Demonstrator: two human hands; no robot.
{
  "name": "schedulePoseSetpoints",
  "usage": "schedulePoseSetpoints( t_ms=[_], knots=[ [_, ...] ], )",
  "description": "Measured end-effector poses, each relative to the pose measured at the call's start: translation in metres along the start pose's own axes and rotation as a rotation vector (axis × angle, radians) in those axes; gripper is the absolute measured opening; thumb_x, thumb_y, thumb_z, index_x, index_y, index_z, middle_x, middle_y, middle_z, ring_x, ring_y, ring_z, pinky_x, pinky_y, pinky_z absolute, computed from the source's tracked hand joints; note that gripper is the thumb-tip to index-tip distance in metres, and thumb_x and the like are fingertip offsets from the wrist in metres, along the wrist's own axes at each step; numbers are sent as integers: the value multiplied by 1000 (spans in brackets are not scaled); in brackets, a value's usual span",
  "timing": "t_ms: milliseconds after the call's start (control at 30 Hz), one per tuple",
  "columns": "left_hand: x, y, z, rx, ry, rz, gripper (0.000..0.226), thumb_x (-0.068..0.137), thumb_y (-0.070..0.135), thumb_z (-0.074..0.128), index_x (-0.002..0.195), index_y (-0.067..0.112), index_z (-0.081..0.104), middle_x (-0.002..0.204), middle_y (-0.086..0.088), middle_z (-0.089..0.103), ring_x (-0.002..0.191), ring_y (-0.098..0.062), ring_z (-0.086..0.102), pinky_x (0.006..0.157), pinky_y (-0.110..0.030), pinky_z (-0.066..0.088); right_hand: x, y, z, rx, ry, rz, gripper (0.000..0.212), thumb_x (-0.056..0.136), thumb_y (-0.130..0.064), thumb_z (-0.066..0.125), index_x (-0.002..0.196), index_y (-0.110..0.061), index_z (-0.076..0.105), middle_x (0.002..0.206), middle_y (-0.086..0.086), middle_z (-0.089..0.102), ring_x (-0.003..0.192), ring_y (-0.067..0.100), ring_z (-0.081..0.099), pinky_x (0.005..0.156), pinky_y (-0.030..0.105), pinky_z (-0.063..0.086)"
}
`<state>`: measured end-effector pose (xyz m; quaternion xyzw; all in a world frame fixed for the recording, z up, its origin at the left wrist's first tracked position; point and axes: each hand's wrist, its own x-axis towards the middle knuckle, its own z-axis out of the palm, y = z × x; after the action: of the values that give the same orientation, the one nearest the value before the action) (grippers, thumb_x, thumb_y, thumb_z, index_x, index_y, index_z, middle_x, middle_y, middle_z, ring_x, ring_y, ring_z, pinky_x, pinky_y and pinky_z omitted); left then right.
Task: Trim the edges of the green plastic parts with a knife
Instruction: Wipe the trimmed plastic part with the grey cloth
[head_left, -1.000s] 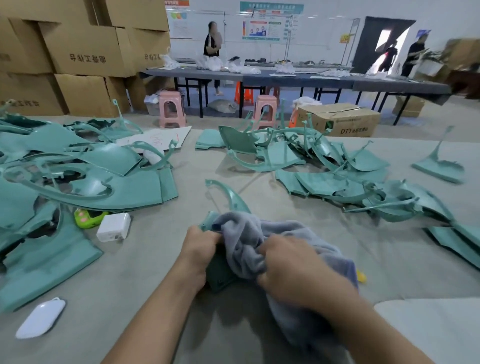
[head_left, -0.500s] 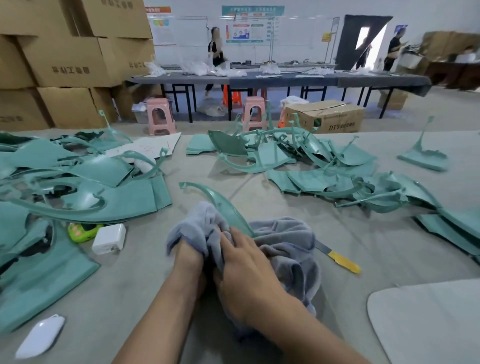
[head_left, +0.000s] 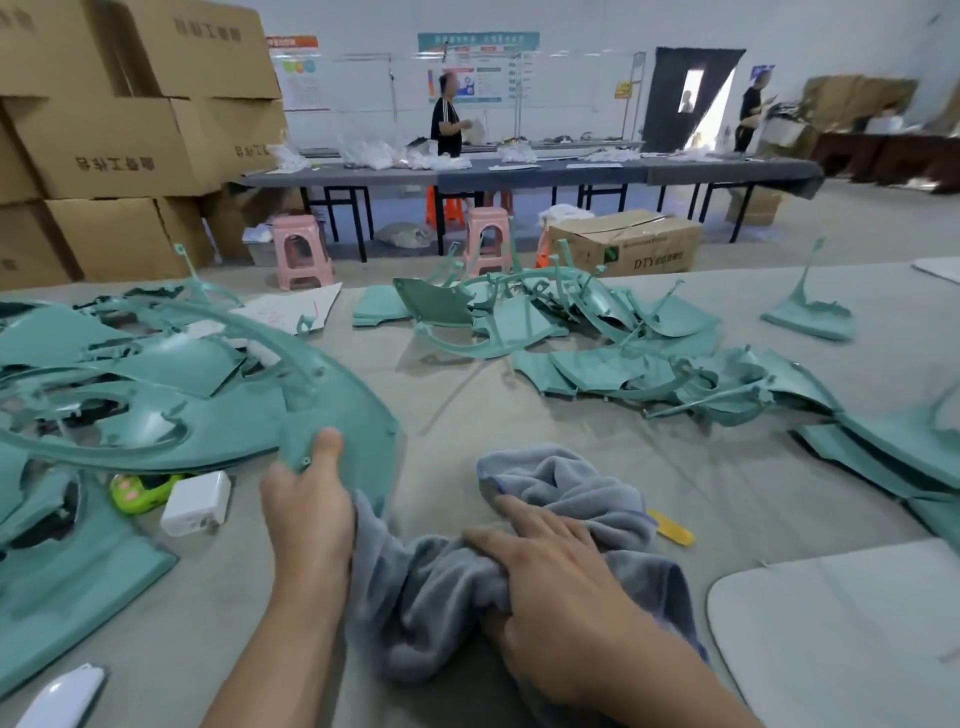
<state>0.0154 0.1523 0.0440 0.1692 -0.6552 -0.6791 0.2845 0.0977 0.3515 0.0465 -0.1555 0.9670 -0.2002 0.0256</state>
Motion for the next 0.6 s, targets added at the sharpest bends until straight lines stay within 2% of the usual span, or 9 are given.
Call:
schedulePoseSetpoints(
  t_ms=[67,133,167,233,300,333,400,500,600],
  knots=[
    [-26,3,4,297,-116,473,17,95,37,53,93,30,68,82,14,72,80,-5,62,70,-17,44,7,2,-18,494,-30,100,77,85,-49,70,154,-40,37,166,-10,29,148,3,30,121,26,25],
    [-51,-6,17,508,-356,794,36,94,25,55,129,22,62,125,0,67,119,-13,52,106,-30,41,18,2,-27,1095,-49,55,56,97,-37,67,148,-24,50,151,-2,54,133,0,53,110,23,44],
    [-61,-11,24,581,-530,835,52,90,20,58,142,19,54,144,2,53,137,-11,41,119,-33,28,24,2,-26,1281,-11,53,40,101,-29,63,138,-15,59,138,4,65,125,8,62,102,26,52],
    [-77,-13,37,624,-810,746,76,78,25,59,152,30,41,159,14,31,150,0,19,125,-25,7,33,7,-18,1568,136,181,25,102,-18,58,120,-4,67,118,13,75,111,20,71,85,28,59],
    [-80,-14,42,559,-902,606,69,79,36,53,147,42,43,157,24,25,150,8,11,121,-15,0,36,16,-11,1821,237,302,22,102,-5,52,113,6,67,115,25,72,106,32,73,80,36,62],
    [-79,-15,42,525,-866,565,60,83,40,52,143,42,49,156,25,26,149,9,11,120,-13,0,36,22,-9,1903,255,310,22,101,1,50,109,7,69,116,30,70,105,38,72,82,41,62],
    [-73,-16,40,517,-671,586,51,94,37,58,144,36,52,158,21,27,150,5,14,121,-15,6,37,30,-8,1923,264,313,25,98,6,48,109,5,71,115,31,70,103,41,72,81,44,62],
    [-65,-14,35,425,-498,509,64,95,20,67,152,32,41,155,17,39,142,1,35,114,-12,26,37,30,-12,1821,307,296,25,97,6,50,114,5,68,111,27,73,94,37,75,73,38,63],
    [-59,0,31,142,-430,322,34,103,18,54,133,31,63,124,11,71,114,-5,66,102,-34,52,31,33,-29,1694,367,197,23,96,5,55,105,0,75,108,23,75,86,31,76,66,34,61]
  ],
)
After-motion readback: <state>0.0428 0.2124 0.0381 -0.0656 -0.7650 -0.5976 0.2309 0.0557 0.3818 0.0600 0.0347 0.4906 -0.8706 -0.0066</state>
